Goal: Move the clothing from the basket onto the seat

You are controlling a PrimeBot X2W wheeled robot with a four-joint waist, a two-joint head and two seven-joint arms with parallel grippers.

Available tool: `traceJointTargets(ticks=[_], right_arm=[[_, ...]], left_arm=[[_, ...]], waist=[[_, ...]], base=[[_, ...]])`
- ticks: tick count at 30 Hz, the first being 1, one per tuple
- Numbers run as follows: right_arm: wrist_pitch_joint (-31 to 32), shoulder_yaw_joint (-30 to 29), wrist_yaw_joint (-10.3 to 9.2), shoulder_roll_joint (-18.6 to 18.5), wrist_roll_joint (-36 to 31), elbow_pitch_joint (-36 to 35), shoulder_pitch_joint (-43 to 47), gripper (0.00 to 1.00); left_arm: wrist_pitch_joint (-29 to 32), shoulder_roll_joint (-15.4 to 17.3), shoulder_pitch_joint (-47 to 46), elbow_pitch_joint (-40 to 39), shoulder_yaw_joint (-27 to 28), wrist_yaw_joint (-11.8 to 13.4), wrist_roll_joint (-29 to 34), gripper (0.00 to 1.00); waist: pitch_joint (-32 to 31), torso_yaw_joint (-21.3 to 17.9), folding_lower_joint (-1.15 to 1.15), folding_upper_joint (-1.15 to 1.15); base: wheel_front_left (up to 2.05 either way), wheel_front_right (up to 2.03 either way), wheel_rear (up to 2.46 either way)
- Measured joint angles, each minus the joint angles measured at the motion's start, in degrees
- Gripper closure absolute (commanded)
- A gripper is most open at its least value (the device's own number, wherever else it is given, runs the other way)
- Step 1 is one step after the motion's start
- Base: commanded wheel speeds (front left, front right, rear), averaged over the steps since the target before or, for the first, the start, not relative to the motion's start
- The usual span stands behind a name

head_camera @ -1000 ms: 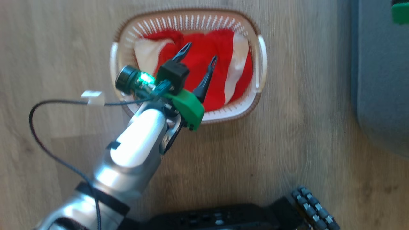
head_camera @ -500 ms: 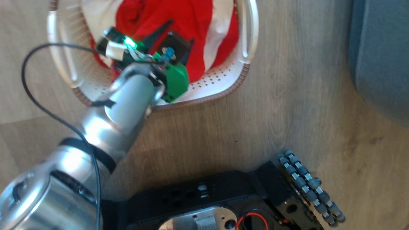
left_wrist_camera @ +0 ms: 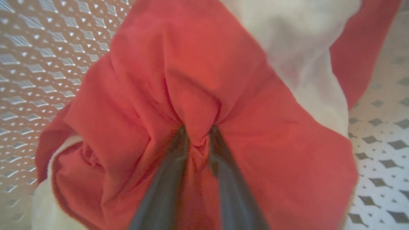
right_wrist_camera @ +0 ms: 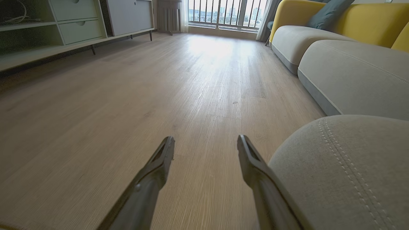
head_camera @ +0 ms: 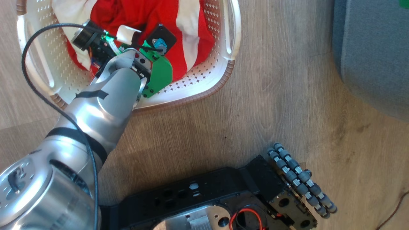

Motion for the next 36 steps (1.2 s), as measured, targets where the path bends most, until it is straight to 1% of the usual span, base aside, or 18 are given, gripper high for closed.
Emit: traceJointTargets(ticks=[1,4,7,10,13,15,17,18,20,23,30,34,36], right_arm=[[0.0,0.0,0.0,0.05,0.0,0.07,0.04,0.0],[0.0,0.03,0.0,0.14,0.01,0.22,-0.01,0.0],[0.0,0.03,0.0,0.14,0.07,0.64,-0.05,0.0],[0.0,0.29,0.0,-0.11,-0.2,1.62,0.04,0.0],[0.0,0.63,0.0,-0.58,-0.3,2.4,0.86,0.0],[0.0,0.98,0.0,-0.91,-0.27,3.18,2.04,0.0],[0.0,1.47,0.0,-1.37,-0.29,3.78,3.32,0.0],[0.0,2.07,0.0,-1.88,-0.27,4.42,4.41,0.0],[0.0,2.78,0.0,-2.08,-0.26,5.2,5.26,0.0],[0.0,3.79,0.0,-2.1,-0.27,6.03,6.54,0.0],[0.0,6.91,0.0,-1.97,-0.37,9.05,11.27,0.0],[0.0,8.01,0.0,-1.75,-0.41,11.0,14.49,0.0],[0.01,8.48,0.0,-1.4,-0.42,12.05,16.41,0.0]], left_arm=[[-0.15,0.01,0.0,-0.14,0.0,0.12,-0.59,1.0],[-2.61,-0.02,-0.01,-1.14,0.55,2.89,-2.42,1.0],[-4.22,0.03,0.03,-1.87,0.48,3.1,-3.6,1.0],[-6.3,0.03,0.63,-4.64,0.83,3.98,-6.47,1.0],[-7.58,0.0,1.61,-8.28,0.83,5.45,-8.23,1.0],[-7.58,-0.01,2.61,-9.99,0.8,5.6,-8.99,1.0],[-7.59,0.05,4.08,-12.6,1.04,6.48,-9.39,1.0],[-7.61,-0.03,5.54,-15.33,1.76,7.09,-9.43,1.0],[-7.64,-0.04,6.95,-17.81,2.96,7.56,-9.34,1.0],[-7.64,-0.05,9.67,-21.48,6.2,8.42,-9.29,1.0],[-7.65,-0.1,17.83,-27.97,13.1,8.37,-4.9,1.0],[-7.64,-0.13,22.42,-32.17,17.25,7.38,-3.09,1.0],[-7.65,-0.15,24.53,-33.83,19.15,6.49,-1.85,1.0]], waist=[[-0.06,0.02,0.0,0.0],[-0.44,0.34,0.0,0.0],[-1.24,0.73,0.0,0.0],[-3.02,1.52,0.0,0.0],[-5.53,2.67,0.0,0.0],[-7.38,3.45,0.0,0.01],[-9.4,4.28,0.0,0.01],[-11.47,5.14,-0.01,0.01],[-13.6,5.99,-0.01,0.01],[-17.1,7.23,-0.01,0.01],[-25.84,9.56,-0.01,0.01],[-31.21,10.74,-0.01,0.01],[-34.0,11.33,-0.01,0.01]], base=[[0.0,0.0,0.0],[0.0,0.0,0.0],[0.0,0.0,0.0],[0.0,0.0,0.0],[0.0,0.0,0.0],[0.0,0.0,0.0],[0.0,0.0,0.0],[0.0,0.0,0.0],[0.0,0.0,0.0],[0.0,0.0,0.0],[0.0,0.0,0.0],[0.0,0.0,0.0],[0.0,0.0,0.0]])
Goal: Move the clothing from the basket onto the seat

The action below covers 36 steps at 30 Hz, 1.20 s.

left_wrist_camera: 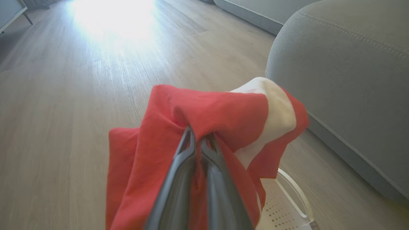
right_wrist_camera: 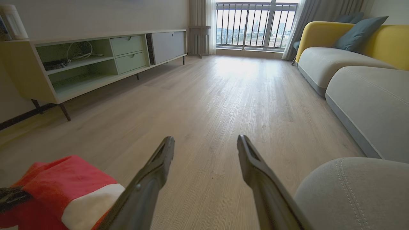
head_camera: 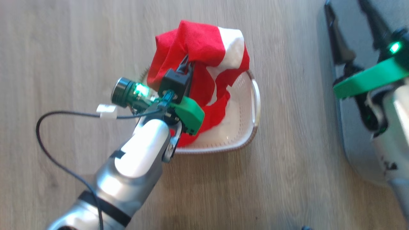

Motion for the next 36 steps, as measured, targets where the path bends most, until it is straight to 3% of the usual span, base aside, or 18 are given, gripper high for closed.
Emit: traceJointTargets(ticks=[10,19,29,36], right_arm=[[0.0,1.82,0.0,2.16,-0.53,3.99,7.37,0.0],[0.0,2.8,0.0,5.19,-1.01,6.93,12.65,0.0],[0.0,2.96,0.0,6.61,-1.14,7.79,15.78,0.0],[0.0,2.81,0.0,6.64,-1.51,7.92,16.36,0.0]], left_arm=[[0.0,-0.01,9.4,-6.24,8.37,-3.77,4.5,1.0],[0.0,0.01,14.66,-10.39,12.48,-7.12,6.67,1.0],[0.0,-0.01,14.65,-17.79,13.84,-9.2,8.2,1.0],[-0.01,-0.02,12.79,-23.37,11.4,-9.83,8.08,1.0]], waist=[[-12.61,2.65,0.0,0.0],[-21.43,3.71,0.0,0.0],[-25.6,3.27,0.0,0.0],[-25.11,3.06,0.0,0.0]], base=[[0.0,0.0,0.0],[0.0,0.0,0.0],[0.0,0.0,0.0],[0.0,0.0,0.0]])
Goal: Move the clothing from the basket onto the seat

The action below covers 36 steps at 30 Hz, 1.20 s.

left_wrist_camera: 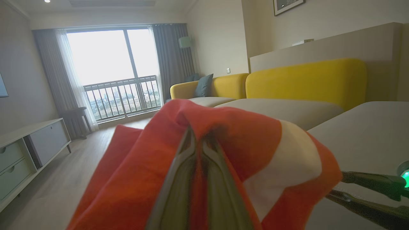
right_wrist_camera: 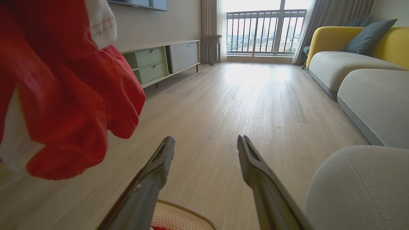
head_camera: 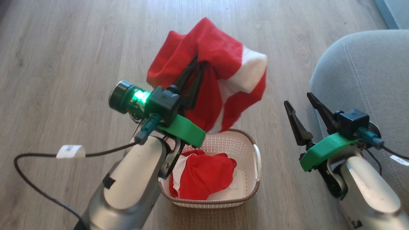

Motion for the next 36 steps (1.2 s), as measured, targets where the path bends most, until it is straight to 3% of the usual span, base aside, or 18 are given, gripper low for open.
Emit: traceJointTargets(ticks=[5,11,15,20,26,27,29,36], right_arm=[[0.01,2.26,0.0,-0.04,1.15,-1.87,-0.02,0.0],[0.01,13.21,0.0,-1.34,6.61,-11.62,-0.47,0.0],[0.01,17.38,0.0,-3.27,8.67,-16.35,-2.4,0.0],[0.01,17.47,0.0,-2.91,8.37,-14.08,-4.75,0.0],[0.01,18.53,0.0,0.79,7.11,-8.08,-9.87,0.0],[0.01,18.89,0.0,1.33,7.12,-7.49,-11.08,0.04],[0.01,18.93,0.0,2.24,7.12,-6.56,-13.11,1.0],[0.01,17.64,0.0,2.68,7.02,-5.6,-14.08,1.0]], left_arm=[[0.0,0.01,-0.79,-0.58,-1.71,0.12,-0.02,1.0],[0.0,0.02,-0.81,-0.77,-3.43,0.79,-0.14,1.0],[0.0,0.04,-1.0,-0.75,-4.92,0.87,-0.64,1.0],[0.0,0.04,-2.31,-0.79,-7.08,1.27,-1.58,1.0],[0.0,0.07,-2.94,-1.22,-11.01,1.6,-3.16,1.0],[0.0,0.07,-2.94,-1.22,-11.65,1.74,-3.56,1.0],[0.0,0.09,-2.94,-1.22,-12.67,1.81,-4.39,1.0],[-0.43,0.1,-2.94,-0.77,-13.39,2.8,-5.14,1.0]], waist=[[0.57,-0.1,0.0,0.0],[1.06,-0.08,0.0,0.0],[1.49,0.28,0.0,0.0],[1.97,1.21,0.0,0.0],[2.54,3.31,0.01,0.0],[2.62,3.75,0.01,0.0],[2.76,4.62,0.01,0.0],[3.22,5.97,0.01,0.0]], base=[[0.0,0.0,0.0],[0.0,0.0,0.0],[0.0,0.0,0.0],[0.0,0.0,0.0],[0.0,0.0,0.0],[0.0,0.0,0.0],[0.0,0.0,0.0],[0.0,0.0,0.0]])
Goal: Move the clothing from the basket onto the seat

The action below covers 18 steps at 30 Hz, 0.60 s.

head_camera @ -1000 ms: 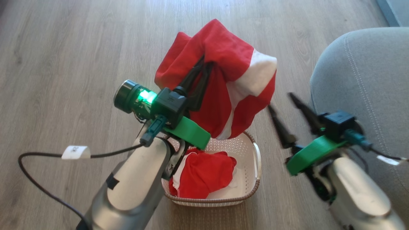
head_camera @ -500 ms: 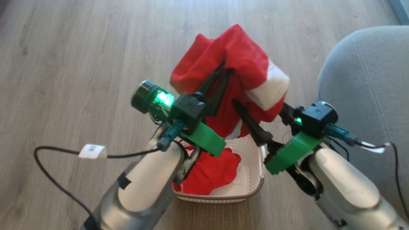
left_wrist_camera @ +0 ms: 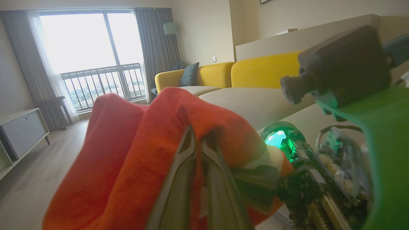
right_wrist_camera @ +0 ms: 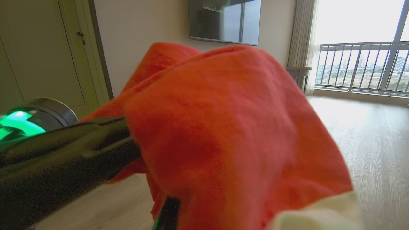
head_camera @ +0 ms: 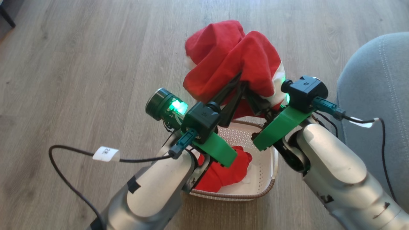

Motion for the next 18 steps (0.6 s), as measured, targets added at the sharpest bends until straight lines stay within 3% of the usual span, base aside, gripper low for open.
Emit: traceJointTargets(ticks=[2,3,4,9,18], right_arm=[[0.0,-0.14,0.0,-0.08,0.0,0.0,0.07,1.0],[0.0,-0.81,0.0,-0.29,-0.08,-0.07,0.38,1.0],[0.0,-1.33,0.0,-0.43,-0.09,-0.23,0.69,1.0],[0.0,-5.23,0.0,-1.19,-0.4,-0.96,2.49,1.0],[0.0,-11.72,0.0,-2.86,-0.49,-3.0,4.68,1.0]], left_arm=[[0.0,0.0,0.0,0.03,0.05,0.01,0.01,1.0],[0.0,0.0,0.01,0.07,0.31,0.04,0.02,0.58],[0.0,-0.01,0.02,0.07,0.52,0.08,0.1,0.0],[0.0,-0.01,0.08,0.74,1.26,0.22,0.83,0.0],[0.0,0.01,1.45,4.39,3.23,-3.04,1.78,0.0]], waist=[[0.04,-0.08,0.0,0.0],[0.06,-0.4,0.0,0.0],[0.1,-0.62,0.0,0.0],[0.61,-1.96,0.0,0.0],[1.89,-7.1,0.0,0.0]], base=[[0.0,0.0,0.0],[0.0,0.0,0.0],[0.0,0.0,0.0],[0.0,0.0,0.0],[0.0,0.0,0.0]])
